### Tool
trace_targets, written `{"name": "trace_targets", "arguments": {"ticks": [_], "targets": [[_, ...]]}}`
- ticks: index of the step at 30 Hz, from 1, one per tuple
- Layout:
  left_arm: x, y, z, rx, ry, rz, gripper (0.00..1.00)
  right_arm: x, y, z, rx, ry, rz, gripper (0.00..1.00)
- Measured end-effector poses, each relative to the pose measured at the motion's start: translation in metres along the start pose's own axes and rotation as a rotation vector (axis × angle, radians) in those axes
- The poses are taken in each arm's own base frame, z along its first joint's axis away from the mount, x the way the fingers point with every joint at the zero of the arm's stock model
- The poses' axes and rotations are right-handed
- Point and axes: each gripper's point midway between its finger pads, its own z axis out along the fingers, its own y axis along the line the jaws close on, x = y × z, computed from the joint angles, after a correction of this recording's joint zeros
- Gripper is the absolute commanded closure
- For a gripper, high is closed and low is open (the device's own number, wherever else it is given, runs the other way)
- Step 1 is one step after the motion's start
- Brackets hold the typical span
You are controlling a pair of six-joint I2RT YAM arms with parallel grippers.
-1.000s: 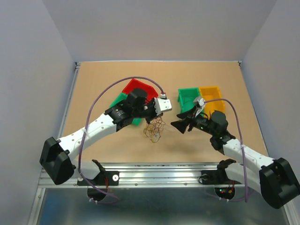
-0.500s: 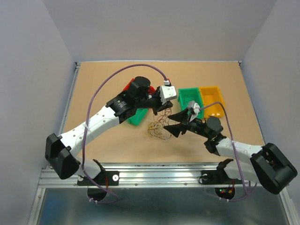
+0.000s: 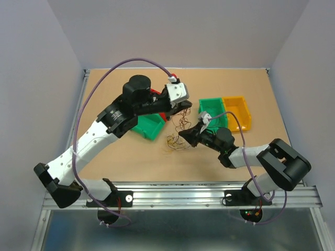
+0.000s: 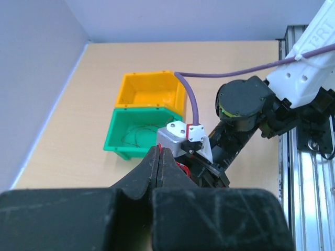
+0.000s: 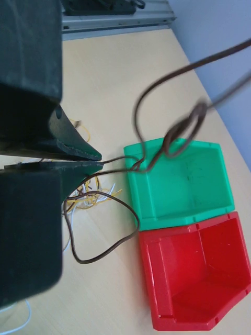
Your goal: Untangle the cables
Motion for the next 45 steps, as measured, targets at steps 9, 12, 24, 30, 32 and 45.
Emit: {"name": "trace_targets", "arguments": {"ticks": [9, 12, 24, 30, 32, 45], "targets": [[-0.064, 0.027, -0.066, -0.288, -0.158, 0.068, 1.00, -0.040, 0.004, -0.008, 0.019, -0.120, -0.059, 0.99], [-0.082, 0.036, -0.089, -0.385, -0.208, 0.086, 1.00, -0.042, 0.004, -0.011, 0.029, -0.132, -0.065, 0.99], [-0.084, 0.034, -0.100, -0.408, -0.219, 0.097, 1.00, -0.047, 0.013, -0.013, -0.011, -0.140, -0.081, 0.12], [-0.059, 0.026, -0.069, -0.296, -0.146, 0.072, 1.00, -0.044, 0.031, -0.014, -0.113, -0.128, -0.095, 0.09], [-0.051, 0.025, -0.061, -0.275, -0.121, 0.061, 1.00, -0.045, 0.035, -0.014, -0.139, -0.131, -0.100, 0.09], [-0.030, 0.008, -0.045, -0.153, -0.064, 0.030, 1.00, -0.076, 0.021, 0.017, -0.096, -0.215, -0.132, 0.85]]}}
